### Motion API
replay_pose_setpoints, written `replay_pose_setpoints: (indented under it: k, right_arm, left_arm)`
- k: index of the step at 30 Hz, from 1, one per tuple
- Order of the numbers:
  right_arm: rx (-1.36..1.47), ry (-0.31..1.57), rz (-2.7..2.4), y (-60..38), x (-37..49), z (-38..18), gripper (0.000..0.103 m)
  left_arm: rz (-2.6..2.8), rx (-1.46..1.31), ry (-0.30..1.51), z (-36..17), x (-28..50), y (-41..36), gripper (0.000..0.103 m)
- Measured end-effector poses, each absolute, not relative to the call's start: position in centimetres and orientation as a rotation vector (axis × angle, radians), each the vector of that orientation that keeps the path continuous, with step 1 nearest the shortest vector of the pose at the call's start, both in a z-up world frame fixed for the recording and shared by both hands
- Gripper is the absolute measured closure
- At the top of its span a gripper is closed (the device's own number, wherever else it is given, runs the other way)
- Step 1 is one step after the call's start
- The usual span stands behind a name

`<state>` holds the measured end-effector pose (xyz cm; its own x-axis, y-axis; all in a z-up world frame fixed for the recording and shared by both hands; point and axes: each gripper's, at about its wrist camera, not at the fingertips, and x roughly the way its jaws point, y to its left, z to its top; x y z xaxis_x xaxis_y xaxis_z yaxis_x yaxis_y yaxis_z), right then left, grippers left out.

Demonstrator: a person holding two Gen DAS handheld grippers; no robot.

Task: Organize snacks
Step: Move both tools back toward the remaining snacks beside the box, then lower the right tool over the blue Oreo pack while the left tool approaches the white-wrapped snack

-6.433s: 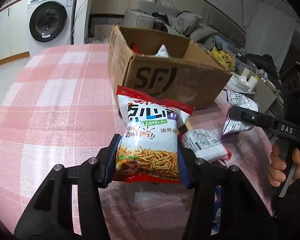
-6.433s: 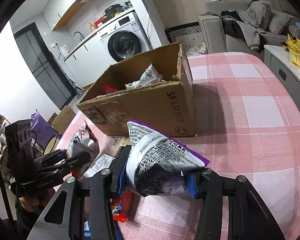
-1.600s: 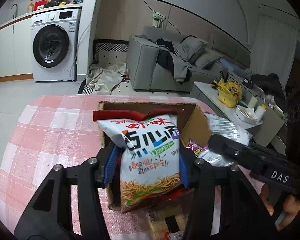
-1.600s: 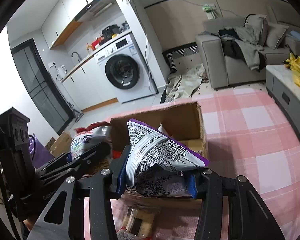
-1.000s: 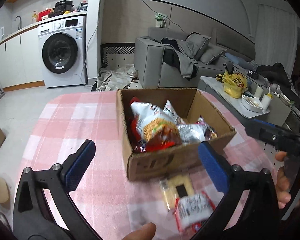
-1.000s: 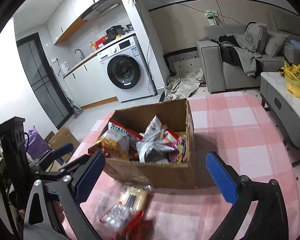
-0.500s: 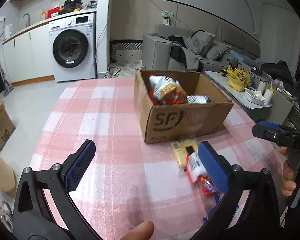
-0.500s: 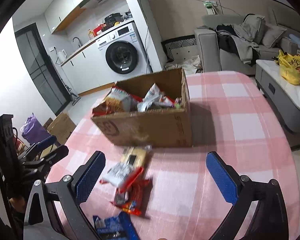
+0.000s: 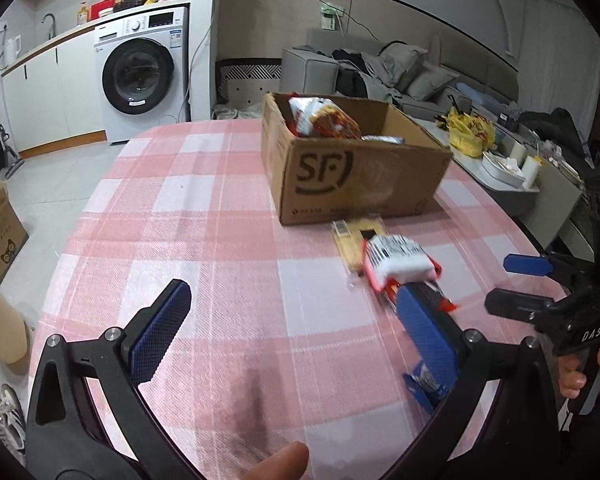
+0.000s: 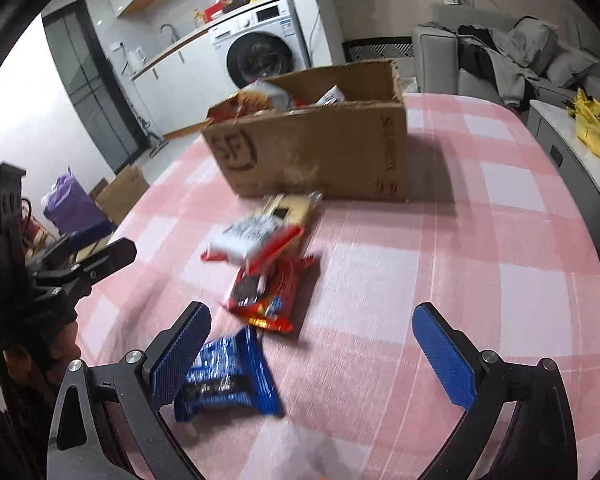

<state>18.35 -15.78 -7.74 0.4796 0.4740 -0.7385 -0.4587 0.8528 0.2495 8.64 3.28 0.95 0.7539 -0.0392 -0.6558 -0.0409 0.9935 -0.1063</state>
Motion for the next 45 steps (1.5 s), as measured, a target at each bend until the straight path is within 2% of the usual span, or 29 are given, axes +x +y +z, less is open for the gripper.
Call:
replay_pose_setpoints:
  k: [28,45]
  right_arm:
    - [-0.157,1.02,0.742,-9.8,15.7,-11.8,0.0]
    - [-0.174,1.054,0.691,-14.1,17.6,-11.9,0.0]
  left_arm:
    - [0.019,-0.104,0.792,-2.1,7.8,2.9,0.001]
    - [0.009,-0.1,0.806,-2.9,8.1,2.8,0.001]
